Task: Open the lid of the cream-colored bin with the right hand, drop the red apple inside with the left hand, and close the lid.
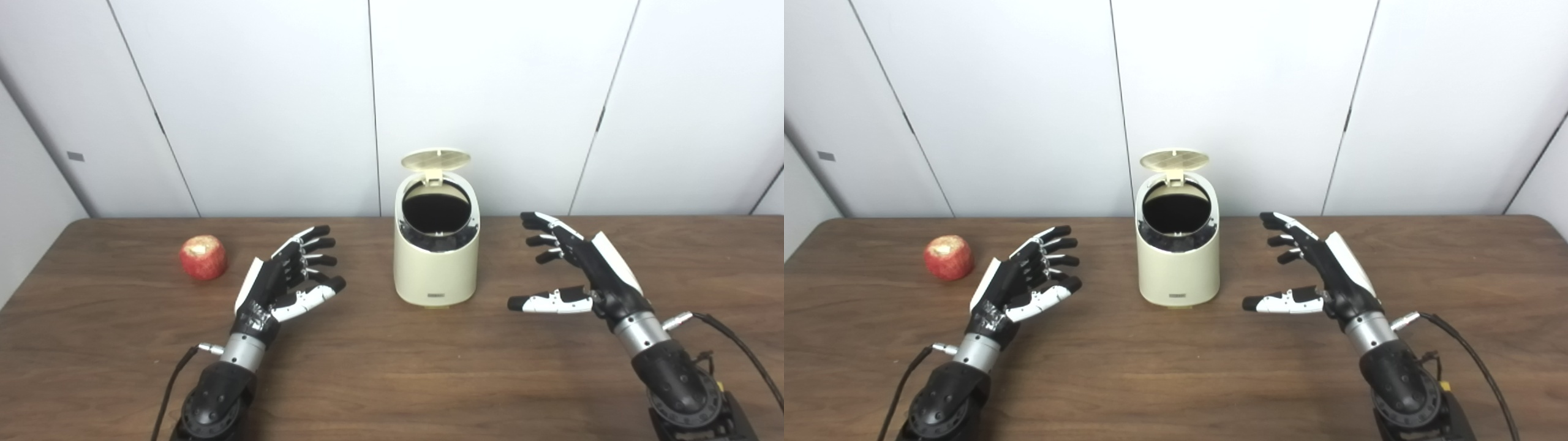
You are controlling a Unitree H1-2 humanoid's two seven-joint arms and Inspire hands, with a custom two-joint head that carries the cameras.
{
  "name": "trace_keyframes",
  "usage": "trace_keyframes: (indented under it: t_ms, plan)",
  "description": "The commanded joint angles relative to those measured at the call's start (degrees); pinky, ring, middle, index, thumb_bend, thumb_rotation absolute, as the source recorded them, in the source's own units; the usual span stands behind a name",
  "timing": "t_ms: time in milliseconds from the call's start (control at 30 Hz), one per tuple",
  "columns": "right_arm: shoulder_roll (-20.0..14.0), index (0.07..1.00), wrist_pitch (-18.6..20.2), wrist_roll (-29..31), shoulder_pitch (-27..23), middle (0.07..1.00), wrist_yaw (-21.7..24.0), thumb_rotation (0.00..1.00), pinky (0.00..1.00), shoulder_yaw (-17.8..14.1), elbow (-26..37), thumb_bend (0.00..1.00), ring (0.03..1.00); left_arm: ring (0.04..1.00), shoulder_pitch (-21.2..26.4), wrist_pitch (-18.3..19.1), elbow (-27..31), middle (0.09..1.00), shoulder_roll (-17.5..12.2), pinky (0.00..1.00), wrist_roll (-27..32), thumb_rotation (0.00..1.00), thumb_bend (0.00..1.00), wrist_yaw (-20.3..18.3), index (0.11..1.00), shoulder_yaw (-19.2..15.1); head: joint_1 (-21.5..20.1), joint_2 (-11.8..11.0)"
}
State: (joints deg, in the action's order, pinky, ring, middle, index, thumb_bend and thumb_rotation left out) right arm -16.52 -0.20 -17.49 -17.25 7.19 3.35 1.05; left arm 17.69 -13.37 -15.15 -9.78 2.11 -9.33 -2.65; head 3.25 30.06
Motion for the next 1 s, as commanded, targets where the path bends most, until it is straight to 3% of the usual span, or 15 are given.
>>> trace_keyframes:
  t_ms: [0,167,300,367,500,733,967]
  plan:
    - [-0.7,0.875,-1.9,1.1,-1.4,0.863,-0.7,0.22,0.67,-0.9,1.0,0.77,0.799,0.703,1.4,-1.1,2.9,0.799,-0.8,0.56,0.0,0.25,0.74,0.4,0.857,-0.2,0.6,-0.1]
    - [-1.3,0.886,-1.7,3.0,-1.0,0.881,0.2,0.18,0.70,-1.5,0.5,0.76,0.824,0.709,0.4,0.4,5.5,0.797,0.7,0.59,0.1,0.21,0.73,0.7,0.853,0.5,8.7,-1.6]
    - [-1.9,0.887,-3.2,3.9,-0.5,0.882,0.0,0.13,0.73,-1.8,-0.3,0.74,0.831,0.705,-0.2,-0.2,6.5,0.792,2.1,0.62,-1.1,0.18,0.74,1.5,0.848,1.2,12.3,-2.8]
    - [-1.8,0.891,-1.3,3.2,-0.2,0.886,-0.2,0.10,0.74,-1.8,0.7,0.74,0.836,0.705,-0.6,-0.8,7.4,0.793,2.5,0.62,-3.2,0.16,0.73,2.7,0.846,1.7,13.8,-3.5]
    - [-1.5,0.904,1.6,4.3,-0.2,0.899,0.6,0.02,0.76,-2.0,2.2,0.73,0.842,0.710,-1.6,-1.5,12.0,0.778,3.2,0.57,-11.6,0.08,0.72,7.8,0.823,1.9,15.0,-3.8]
    - [-1.7,0.884,1.6,3.5,-1.0,0.886,0.4,0.06,0.70,-1.8,2.0,0.73,0.813,0.725,-0.3,-3.6,14.8,0.813,2.6,0.53,-22.0,0.03,0.73,18.8,0.822,-2.3,15.4,-4.1]
    - [-1.9,0.879,0.9,3.4,-1.6,0.880,0.6,0.05,0.68,-1.7,1.5,0.74,0.807,0.842,2.4,-1.2,13.7,0.901,-0.1,0.64,-26.5,0.12,0.74,24.6,0.880,-5.5,15.8,-4.3]
